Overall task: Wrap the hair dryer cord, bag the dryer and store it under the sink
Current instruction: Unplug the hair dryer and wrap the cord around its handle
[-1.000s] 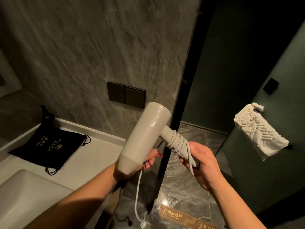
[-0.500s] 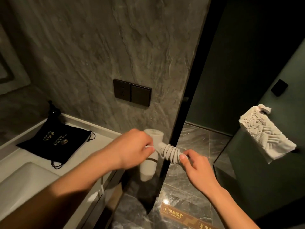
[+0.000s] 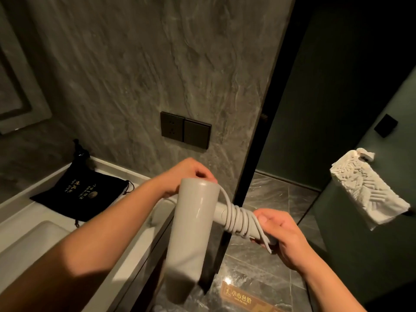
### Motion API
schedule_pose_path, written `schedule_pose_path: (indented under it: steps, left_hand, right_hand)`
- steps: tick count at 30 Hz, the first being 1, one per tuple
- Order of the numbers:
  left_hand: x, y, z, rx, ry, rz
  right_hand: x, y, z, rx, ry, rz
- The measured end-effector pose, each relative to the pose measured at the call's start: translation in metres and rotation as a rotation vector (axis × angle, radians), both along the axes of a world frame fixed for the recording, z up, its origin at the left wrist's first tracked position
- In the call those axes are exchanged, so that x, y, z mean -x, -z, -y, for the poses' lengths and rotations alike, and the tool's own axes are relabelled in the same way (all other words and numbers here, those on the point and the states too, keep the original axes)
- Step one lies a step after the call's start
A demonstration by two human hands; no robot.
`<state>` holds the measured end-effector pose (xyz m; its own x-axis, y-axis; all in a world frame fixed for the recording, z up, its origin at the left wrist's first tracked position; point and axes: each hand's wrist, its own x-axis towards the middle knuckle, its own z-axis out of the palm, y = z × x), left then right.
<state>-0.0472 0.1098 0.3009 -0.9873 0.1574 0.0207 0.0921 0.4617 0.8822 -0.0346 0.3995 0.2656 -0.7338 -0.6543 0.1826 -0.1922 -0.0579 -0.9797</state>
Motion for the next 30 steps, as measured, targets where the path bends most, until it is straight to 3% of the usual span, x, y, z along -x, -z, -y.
schedule_pose_path:
  steps: [3, 4, 6, 7, 10, 12, 16, 19, 22, 25, 30]
  left_hand:
    - [0.005, 0.029, -0.006, -0.428, -0.224, 0.353]
    - [0.009, 0.037, -0.012, -0.561, -0.211, 0.487]
    - [0.004, 0.043, -0.034, -0.678, 0.067, 0.691]
    - [-0.003, 0.05, -0.041, -0.627, 0.182, 0.667]
    - [-0.027, 0.077, -0.045, -0.29, -0.068, 0.269]
    - [-0.037, 0.081, -0.042, -0.176, -0.116, 0.191]
    - [-0.043, 0.047, -0.042, 0.106, 0.049, 0.074]
    - [-0.045, 0.02, -0.042, 0.475, 0.098, -0.149]
    - [-0.042, -0.012, -0.047, 0.779, 0.104, -0.335]
    - [-0.033, -0.045, -0.044, 0.953, 0.11, -0.406]
    - [-0.015, -0.075, -0.036, 0.952, 0.164, -0.341]
  right_hand:
    - [0.004, -0.001, 0.001, 0.128, 0.104, 0.131]
    - [0.006, -0.001, 0.002, 0.153, 0.145, 0.152]
    - [0.008, -0.001, 0.002, 0.189, 0.237, 0.163]
    - [0.009, -0.001, 0.002, 0.203, 0.295, 0.16]
    - [0.013, 0.004, 0.0, 0.162, 0.481, 0.138]
    - [0.014, 0.007, -0.001, 0.118, 0.576, 0.154]
    - [0.016, 0.01, 0.0, 0.028, 0.698, 0.134]
    - [0.015, 0.017, 0.002, -0.187, 0.732, -0.033]
    - [0.008, 0.019, 0.006, -0.42, 0.679, -0.213]
    - [0.004, 0.018, 0.008, -0.546, 0.551, -0.369]
    - [0.004, 0.013, -0.002, -0.479, 0.249, -0.366]
